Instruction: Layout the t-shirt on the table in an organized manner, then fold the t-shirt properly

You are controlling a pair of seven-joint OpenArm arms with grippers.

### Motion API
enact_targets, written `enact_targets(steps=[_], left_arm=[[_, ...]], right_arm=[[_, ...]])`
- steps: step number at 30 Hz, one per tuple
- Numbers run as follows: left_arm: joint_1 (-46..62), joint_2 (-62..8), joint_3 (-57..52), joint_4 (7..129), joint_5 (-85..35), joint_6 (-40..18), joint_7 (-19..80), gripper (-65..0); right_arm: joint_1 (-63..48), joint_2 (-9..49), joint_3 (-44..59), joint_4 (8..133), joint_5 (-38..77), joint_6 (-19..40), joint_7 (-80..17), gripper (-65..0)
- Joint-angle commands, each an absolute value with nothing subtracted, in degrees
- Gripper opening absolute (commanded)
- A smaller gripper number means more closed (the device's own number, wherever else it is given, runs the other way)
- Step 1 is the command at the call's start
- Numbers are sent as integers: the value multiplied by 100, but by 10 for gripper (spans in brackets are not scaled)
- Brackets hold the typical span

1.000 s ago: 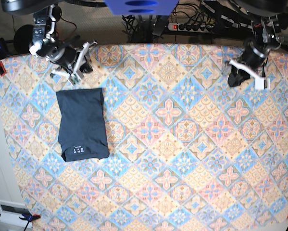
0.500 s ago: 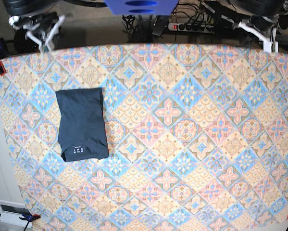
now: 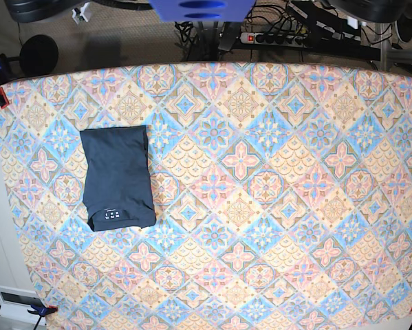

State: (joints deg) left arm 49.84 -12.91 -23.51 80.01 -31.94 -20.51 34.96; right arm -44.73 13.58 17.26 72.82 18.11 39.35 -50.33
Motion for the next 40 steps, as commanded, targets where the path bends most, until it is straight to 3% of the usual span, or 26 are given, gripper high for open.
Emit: enact_targets(steps=[1, 10, 15, 18, 20, 24, 29, 40], left_arm=[[4901, -1358, -2149, 7829, -3029, -2070, 3213, -650], [3222, -1332, -303, 4708, -2290, -2062, 1429, -650], [2070, -1112, 989, 2141, -2299, -2026, -338, -650], [1684, -884, 1701, 1393, -2290, -2026, -1332, -650], [1543, -734, 2132, 1244, -2290, -2026, -1657, -650], [1473, -567, 2677, 1244, -2290, -2026, -1684, -650], [1473, -479, 2686, 1244, -2334, -2018, -1701, -650], [1393, -374, 2668, 1253, -2352, -2018, -1710, -650]], right_arm=[[-4330, 1376, 1578, 7125, 1868, 4000, -4980, -650], [-2800, 1393, 787, 4400, 1842, 4000, -3398, -650], [-2009, 1376, 462, 2633, 1042, 4000, -1886, -650], [-1754, 1367, 470, 2000, 813, 4000, -1235, -650], [-1613, 1314, 470, 1815, 813, 4000, -1112, -650], [-1411, 708, 453, 1798, 796, 2791, -1086, -649], [-1262, 655, 426, 1780, 787, 1815, -1086, -648], [-1262, 655, 453, 1798, 787, 1305, -1121, -648]])
